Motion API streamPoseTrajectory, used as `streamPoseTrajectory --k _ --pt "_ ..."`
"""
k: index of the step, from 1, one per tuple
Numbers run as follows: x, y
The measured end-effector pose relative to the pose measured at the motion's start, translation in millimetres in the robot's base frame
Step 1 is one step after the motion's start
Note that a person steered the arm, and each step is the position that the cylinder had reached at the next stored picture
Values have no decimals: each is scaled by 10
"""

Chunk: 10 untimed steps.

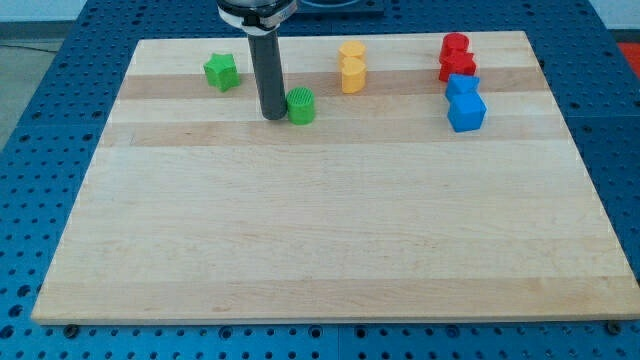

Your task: Push the green circle to the bottom of the yellow heart

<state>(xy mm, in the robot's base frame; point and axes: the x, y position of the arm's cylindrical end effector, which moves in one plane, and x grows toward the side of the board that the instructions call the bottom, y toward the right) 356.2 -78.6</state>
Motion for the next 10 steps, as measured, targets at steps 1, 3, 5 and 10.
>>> streamPoseTrajectory --k 1,3,5,10 --pt "35 4" --pt "-140 -139" --pt "-89 -30" --pt "-78 89"
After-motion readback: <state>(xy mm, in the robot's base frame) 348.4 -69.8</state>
